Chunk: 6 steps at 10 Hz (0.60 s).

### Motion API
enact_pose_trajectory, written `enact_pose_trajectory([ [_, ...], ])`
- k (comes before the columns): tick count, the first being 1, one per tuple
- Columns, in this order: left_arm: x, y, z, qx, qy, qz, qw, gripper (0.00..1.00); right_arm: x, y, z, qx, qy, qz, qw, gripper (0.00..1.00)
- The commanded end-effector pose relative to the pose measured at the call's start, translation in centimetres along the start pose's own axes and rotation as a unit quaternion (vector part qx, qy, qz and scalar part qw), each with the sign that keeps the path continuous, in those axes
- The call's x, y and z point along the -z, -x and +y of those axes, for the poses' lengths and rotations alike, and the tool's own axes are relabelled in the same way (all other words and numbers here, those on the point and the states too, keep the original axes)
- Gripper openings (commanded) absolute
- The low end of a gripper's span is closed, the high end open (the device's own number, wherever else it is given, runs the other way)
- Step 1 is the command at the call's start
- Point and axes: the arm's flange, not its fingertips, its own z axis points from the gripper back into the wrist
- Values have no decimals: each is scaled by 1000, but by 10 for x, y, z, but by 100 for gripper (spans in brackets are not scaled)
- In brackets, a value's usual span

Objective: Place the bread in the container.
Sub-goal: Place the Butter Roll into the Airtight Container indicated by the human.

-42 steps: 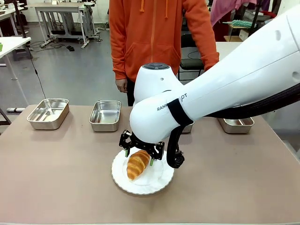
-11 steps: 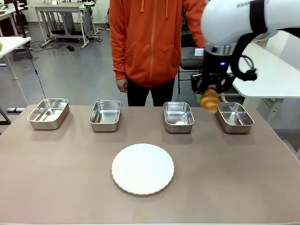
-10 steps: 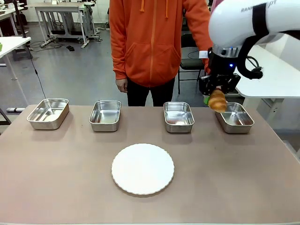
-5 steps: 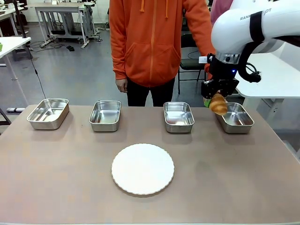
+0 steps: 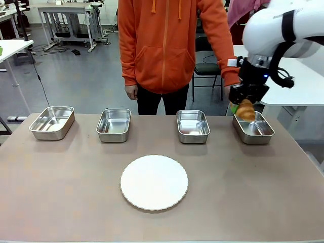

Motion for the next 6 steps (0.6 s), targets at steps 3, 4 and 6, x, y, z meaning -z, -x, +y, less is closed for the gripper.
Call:
enact_pose_trajectory([
  [3,0,0,-1,5,3,-10,1000,100,29,-18,-61,-12,-27,-13,999,56],
  [4,0,0,-1,5,3,-10,1000,100,38,-26,-73,-4,-22,-23,999,56],
  [6,0,0,-1,5,3,-10,1000,100,59,-41,-84,-15,-16,-20,1000,56],
])
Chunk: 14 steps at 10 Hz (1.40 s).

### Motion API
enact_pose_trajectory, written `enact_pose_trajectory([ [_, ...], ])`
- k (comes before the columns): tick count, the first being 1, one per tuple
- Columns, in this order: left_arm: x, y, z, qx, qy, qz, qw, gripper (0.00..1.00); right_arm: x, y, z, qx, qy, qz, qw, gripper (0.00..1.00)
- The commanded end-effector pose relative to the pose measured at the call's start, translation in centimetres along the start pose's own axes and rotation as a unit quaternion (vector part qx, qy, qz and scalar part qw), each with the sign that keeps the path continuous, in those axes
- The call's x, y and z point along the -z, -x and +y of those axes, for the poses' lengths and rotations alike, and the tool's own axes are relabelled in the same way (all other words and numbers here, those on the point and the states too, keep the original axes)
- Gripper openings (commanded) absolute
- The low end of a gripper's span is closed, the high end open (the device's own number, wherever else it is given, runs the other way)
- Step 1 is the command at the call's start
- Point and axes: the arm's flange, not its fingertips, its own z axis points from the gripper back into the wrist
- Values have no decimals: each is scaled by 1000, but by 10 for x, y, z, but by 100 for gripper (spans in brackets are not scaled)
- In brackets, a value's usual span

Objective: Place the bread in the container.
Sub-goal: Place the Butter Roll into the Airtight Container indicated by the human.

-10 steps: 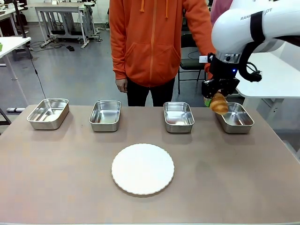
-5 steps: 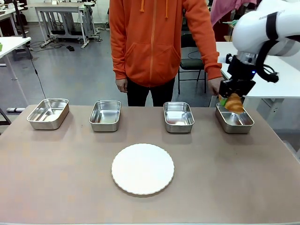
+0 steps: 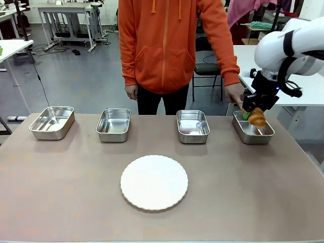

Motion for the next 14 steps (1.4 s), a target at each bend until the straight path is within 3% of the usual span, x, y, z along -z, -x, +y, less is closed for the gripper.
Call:
enact_pose_trajectory([
  [1,0,0,-1,5,3,-10,1000,100,13,-18,-8,-30,-6,-11,999,56],
  [7,0,0,-1,5,3,-10,1000,100,39,-29,-33,-38,21,-17,999,56],
  [8,0,0,-1,5,3,-10,1000,100,40,-31,-36,-43,28,-22,998,100],
  [14,0,0,-1,5,3,-10,1000,100,36,-22,-36,-30,37,-32,998,100],
])
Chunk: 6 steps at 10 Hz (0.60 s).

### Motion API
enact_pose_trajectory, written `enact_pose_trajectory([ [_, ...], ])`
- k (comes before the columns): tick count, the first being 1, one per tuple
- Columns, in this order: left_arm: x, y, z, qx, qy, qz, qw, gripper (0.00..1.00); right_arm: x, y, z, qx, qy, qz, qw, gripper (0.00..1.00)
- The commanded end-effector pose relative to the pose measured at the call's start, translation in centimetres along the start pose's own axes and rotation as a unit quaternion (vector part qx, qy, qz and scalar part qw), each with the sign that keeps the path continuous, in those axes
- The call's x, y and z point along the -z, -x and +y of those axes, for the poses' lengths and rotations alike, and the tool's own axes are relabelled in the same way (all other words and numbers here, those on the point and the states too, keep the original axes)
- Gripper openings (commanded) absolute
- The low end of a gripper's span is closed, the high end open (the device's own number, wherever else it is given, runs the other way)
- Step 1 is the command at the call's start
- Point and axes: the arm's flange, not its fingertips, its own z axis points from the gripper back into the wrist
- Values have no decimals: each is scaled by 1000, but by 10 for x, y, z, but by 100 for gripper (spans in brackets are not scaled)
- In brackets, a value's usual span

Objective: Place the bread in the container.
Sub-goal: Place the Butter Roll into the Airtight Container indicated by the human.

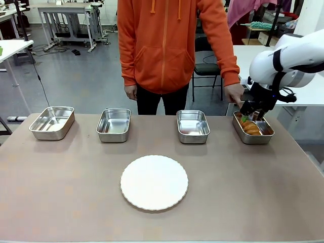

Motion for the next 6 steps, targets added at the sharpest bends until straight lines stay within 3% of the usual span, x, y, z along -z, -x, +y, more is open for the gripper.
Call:
enact_pose_trajectory([
  [1,0,0,-1,5,3,-10,1000,100,1,0,0,-1,-1,2,1000,100],
  [6,0,0,-1,5,3,-10,1000,100,1,0,0,-1,-1,2,1000,100],
])
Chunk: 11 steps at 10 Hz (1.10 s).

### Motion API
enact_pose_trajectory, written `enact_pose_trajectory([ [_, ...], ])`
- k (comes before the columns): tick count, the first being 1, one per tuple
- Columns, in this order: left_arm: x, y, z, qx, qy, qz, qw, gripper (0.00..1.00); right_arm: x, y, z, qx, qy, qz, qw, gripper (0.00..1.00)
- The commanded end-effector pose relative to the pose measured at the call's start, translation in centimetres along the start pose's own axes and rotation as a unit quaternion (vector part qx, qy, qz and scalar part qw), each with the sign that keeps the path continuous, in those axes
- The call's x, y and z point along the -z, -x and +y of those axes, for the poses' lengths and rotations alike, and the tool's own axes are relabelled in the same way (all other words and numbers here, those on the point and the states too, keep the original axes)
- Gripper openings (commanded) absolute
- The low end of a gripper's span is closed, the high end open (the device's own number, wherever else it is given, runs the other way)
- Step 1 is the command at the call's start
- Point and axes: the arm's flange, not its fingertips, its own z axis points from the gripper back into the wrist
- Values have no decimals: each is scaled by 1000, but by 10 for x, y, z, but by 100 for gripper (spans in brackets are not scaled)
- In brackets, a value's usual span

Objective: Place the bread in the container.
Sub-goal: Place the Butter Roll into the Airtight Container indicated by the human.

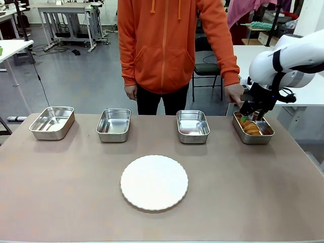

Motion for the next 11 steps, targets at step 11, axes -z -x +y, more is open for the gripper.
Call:
enact_pose_trajectory([
  [11,0,0,-1,5,3,-10,1000,100,-64,151,115,53,14,-55,997,100],
])
